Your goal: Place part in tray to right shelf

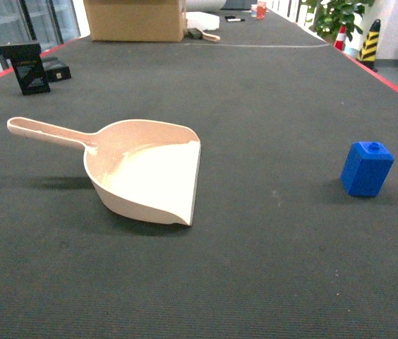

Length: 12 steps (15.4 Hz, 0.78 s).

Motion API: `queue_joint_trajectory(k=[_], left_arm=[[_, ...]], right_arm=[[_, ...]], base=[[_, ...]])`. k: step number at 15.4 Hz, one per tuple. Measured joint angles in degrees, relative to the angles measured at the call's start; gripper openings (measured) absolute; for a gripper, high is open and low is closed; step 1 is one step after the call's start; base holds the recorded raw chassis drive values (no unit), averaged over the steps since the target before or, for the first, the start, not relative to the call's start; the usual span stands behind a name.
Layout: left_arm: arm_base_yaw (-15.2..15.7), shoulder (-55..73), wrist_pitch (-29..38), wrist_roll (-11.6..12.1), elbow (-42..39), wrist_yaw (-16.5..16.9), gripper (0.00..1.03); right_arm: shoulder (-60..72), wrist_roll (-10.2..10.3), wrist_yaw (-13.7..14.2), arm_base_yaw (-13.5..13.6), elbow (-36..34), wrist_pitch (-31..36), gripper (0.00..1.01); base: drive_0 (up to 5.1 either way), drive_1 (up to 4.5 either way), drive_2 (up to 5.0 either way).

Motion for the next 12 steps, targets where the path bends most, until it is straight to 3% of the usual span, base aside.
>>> queue_joint_trajectory(k=[4,5,6,7,8,9,10,12], left_arm=[[-0.4,0.2,-1.0,0.6,0.1,-1.1,0.98],[-3.9,3.7,-2.6,3.9,1.0,-7.7,0.98],[-5.3,8.8,0.2,5.5,1.6,-10.1,0.98],[-4.4,14.9,4.9,5.8,2.2,-9.2,0.98],[-1.1,22.8,11.0,4.8,3.0,-5.8,0.98],[1.6,32.5,18.2,2.4,5.0,-3.1,0.98],[3.2,42.3,24.5,-1.7,8.0,-0.6,0.98],[4.7,59.0,32.9,-10.1,13.0,0.7,0.98]], right_arm=[[0.0,0.0,0.0,0.0,0.0,0.0,0.98],[0.0,0.0,0.1,0.0,0.0,0.0,0.98],[0.0,0.0,0.0,0.0,0.0,0.0,0.98],[0.0,0.0,0.0,0.0,0.0,0.0,0.98],[0.0,0.0,0.0,0.0,0.0,0.0,0.98],[0.0,0.0,0.0,0.0,0.0,0.0,0.98],[0.0,0.0,0.0,0.0,0.0,0.0,0.98],[0.0,0.0,0.0,0.0,0.0,0.0,0.98]], base=[[0.0,0.0,0.0],[0.0,0.0,0.0],[0.0,0.0,0.0],[0.0,0.0,0.0],[0.0,0.0,0.0],[0.0,0.0,0.0],[0.0,0.0,0.0],[0.0,0.0,0.0]])
